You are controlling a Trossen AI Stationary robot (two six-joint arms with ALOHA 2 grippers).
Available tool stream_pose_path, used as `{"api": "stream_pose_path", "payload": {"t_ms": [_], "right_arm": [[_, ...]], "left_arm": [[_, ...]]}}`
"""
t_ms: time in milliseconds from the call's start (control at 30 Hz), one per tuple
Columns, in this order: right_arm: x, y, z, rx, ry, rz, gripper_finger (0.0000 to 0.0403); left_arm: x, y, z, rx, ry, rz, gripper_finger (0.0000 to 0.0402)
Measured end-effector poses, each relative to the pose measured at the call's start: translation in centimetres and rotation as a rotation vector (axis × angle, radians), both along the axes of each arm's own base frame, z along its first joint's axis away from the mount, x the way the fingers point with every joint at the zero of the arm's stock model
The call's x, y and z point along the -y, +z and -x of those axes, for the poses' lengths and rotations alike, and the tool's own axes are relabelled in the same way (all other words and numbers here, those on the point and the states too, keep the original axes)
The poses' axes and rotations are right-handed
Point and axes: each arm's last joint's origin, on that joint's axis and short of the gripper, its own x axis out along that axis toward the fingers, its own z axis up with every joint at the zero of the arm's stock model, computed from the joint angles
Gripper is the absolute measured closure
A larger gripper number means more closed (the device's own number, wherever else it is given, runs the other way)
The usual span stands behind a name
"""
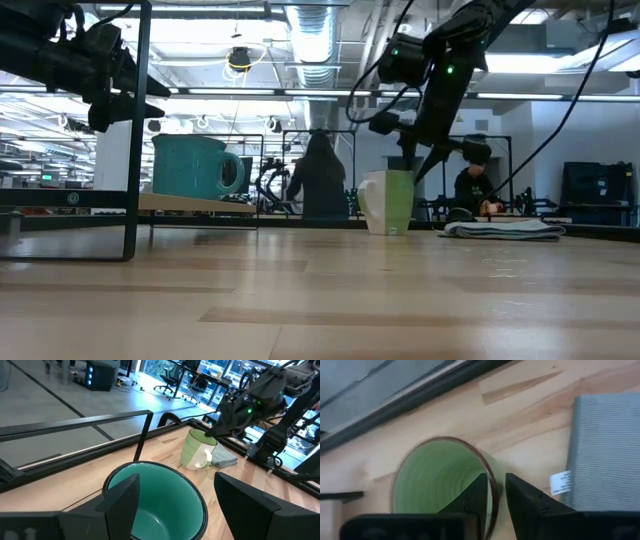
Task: Stack small to large cups/mugs on shelf
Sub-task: Put the green mug on the shelf
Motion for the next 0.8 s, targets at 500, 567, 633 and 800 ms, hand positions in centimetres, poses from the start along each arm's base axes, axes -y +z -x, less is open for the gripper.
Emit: {"api": "stream_pose_path", "payload": {"t_ms": [500, 567, 633, 800], "right_arm": [[0.8, -0.9, -0.9, -0.044, 0.215, -0.009, 0.0384], [1.1, -0.9, -0.8, -0.043, 0.232, -0.022, 0.0384], [1.3, -0.8, -0.8, -0.053, 0.271, -0.020, 0.0383], [1.2, 0.0, -1.1, -0.096, 0.442, -0.012, 0.0383]], "left_arm": [[0.0, 0.0, 0.0, 0.000, 0.002, -0.001, 0.0154], [0.0, 0.0, 0.0, 0.000, 0.002, -0.001, 0.0154], [0.0, 0.0, 0.0, 0.002, 0.002, -0.002, 0.0154], [0.0, 0.0, 0.0, 0.002, 0.002, -0.002, 0.0154]]}}
